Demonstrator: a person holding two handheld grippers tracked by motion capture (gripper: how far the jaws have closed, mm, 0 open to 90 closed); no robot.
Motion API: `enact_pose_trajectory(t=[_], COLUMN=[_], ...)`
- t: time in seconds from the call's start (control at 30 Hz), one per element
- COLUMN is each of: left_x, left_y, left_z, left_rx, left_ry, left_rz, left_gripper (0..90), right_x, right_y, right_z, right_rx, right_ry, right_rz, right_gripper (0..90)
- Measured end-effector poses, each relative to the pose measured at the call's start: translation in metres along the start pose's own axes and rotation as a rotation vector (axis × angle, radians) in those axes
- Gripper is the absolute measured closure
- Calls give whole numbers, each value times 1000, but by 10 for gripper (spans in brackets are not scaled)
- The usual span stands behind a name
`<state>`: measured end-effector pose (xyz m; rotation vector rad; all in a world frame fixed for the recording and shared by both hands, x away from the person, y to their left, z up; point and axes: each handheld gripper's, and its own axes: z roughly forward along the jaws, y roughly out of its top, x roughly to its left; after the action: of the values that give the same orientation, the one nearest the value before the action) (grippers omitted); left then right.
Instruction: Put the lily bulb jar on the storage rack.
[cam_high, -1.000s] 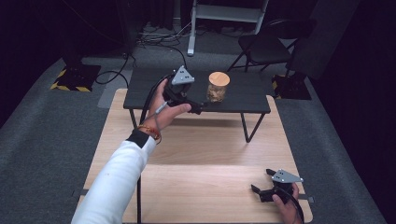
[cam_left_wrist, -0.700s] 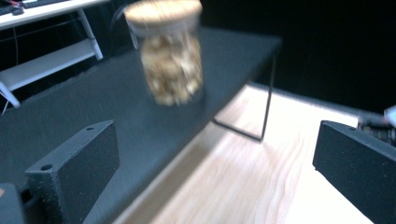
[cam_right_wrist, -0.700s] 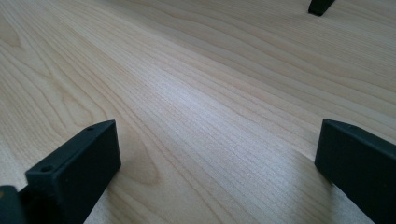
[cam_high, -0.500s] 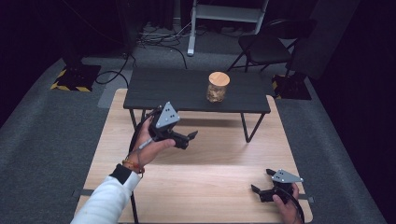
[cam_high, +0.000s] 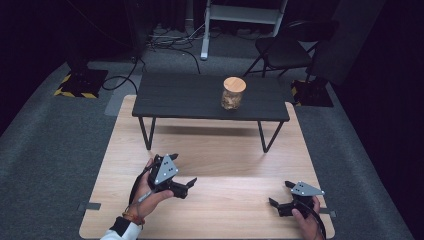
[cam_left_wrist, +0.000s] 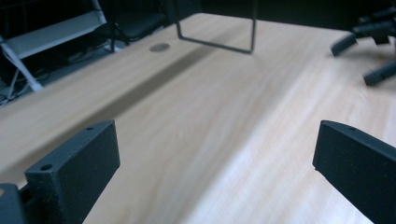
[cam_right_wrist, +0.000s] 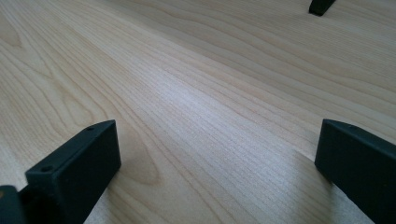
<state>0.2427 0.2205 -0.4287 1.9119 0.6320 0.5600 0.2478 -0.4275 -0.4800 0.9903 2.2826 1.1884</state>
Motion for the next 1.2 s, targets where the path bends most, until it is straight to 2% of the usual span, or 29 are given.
enact_pose_trajectory(t=[0.07, 0.23, 0.33, 0.43, 0.6, 0.73, 0.83, 0.9, 0.97, 1.13, 1.2], left_x=[-6, -10, -12, -11, -13, -14, -13, -10, -12, -2, -2], left_y=[-9, -29, -36, -42, -49, -49, -53, -57, -57, -57, -57], left_z=[0, 2, 4, 3, 5, 10, 13, 13, 13, 15, 15], left_rx=[23, 63, 85, 86, 116, 157, 178, 169, 164, 178, 180], left_ry=[7, -13, -15, -25, -38, -48, -47, -61, -52, -90, -90], left_rz=[3, -6, -4, -12, -14, 5, -3, -19, -12, -61, -63], left_gripper=[5, 6, 7, 7, 6, 6, 7, 6, 4, 7, 5], right_x=[0, 0, 0, 0, 0, 0, 0, -1, -1, -1, -1], right_y=[0, 0, 0, 0, 0, 0, 0, 0, 0, 0, 0], right_z=[0, 0, 0, 0, 0, 0, 0, 0, 0, 0, 0], right_rx=[0, 0, 0, 0, 0, 0, 0, -1, -1, -1, -1], right_ry=[0, 0, 1, 1, 1, 1, 2, 3, 3, 3, 3], right_rz=[-1, -1, -1, 0, -1, -1, -2, -4, -4, -4, -4], right_gripper=[0, 0, 0, 0, 0, 0, 0, 0, 0, 0, 0])
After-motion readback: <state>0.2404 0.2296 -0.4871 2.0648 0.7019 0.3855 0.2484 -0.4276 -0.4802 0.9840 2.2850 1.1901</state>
